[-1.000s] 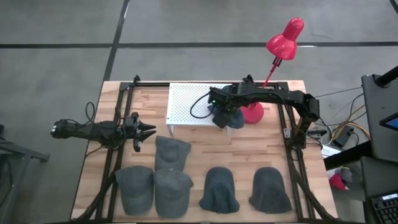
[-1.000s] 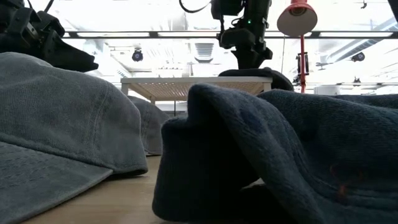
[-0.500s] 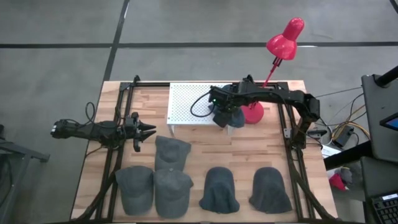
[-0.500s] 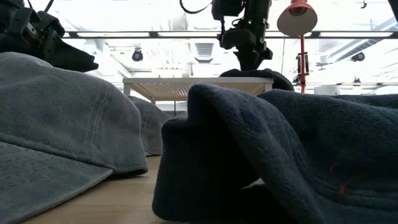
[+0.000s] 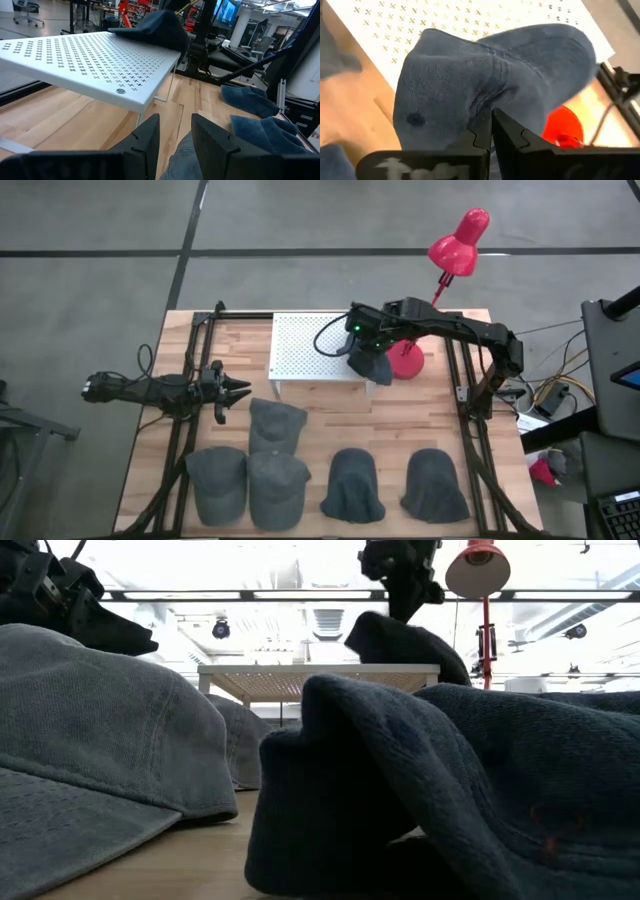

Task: Pick & Place hat
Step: Put the top blue cap on the shelf

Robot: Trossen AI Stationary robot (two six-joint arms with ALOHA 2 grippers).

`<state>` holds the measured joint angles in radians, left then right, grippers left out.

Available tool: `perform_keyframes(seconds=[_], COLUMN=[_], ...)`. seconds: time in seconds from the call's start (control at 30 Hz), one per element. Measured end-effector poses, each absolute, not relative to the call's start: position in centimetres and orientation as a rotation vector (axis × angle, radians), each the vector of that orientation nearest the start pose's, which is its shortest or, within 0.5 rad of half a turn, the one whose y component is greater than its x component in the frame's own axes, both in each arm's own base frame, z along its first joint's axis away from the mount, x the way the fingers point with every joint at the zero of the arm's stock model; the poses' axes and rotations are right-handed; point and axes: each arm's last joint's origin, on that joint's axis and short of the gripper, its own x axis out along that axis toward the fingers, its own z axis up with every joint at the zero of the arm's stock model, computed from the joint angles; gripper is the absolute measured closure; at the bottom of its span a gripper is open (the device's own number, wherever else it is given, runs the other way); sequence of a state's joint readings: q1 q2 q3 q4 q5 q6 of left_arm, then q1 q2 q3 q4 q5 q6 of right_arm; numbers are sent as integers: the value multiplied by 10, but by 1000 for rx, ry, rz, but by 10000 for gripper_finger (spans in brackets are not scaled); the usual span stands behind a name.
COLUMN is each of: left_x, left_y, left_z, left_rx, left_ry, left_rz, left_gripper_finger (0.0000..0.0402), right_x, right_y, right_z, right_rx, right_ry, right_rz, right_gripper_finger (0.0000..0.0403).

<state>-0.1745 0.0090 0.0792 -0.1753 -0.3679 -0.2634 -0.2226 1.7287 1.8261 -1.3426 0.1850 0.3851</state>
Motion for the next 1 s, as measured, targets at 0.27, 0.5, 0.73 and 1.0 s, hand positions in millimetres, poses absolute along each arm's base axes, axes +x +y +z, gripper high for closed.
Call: perform_keyframes(seconds=[0.27,0.5,0.73,1.0], left_x=[91,91,91,91], left_y=[-5,-5,-5,-5], left_z=[173,173,173,173], left_rx=[-233,-233,-232,-232], left_ry=[75,75,75,75], left_rz=[206,206,206,205], left_gripper_finger=[287,287,287,287], right_x=[304,293,294,308], right_y=[-74,-74,-71,-64], right_z=[394,421,437,444], right_rx=[228,166,153,161], right_ry=[1147,1086,1005,864], right_rz=[-730,-788,-758,-718], right_gripper_finger=[395,395,395,395])
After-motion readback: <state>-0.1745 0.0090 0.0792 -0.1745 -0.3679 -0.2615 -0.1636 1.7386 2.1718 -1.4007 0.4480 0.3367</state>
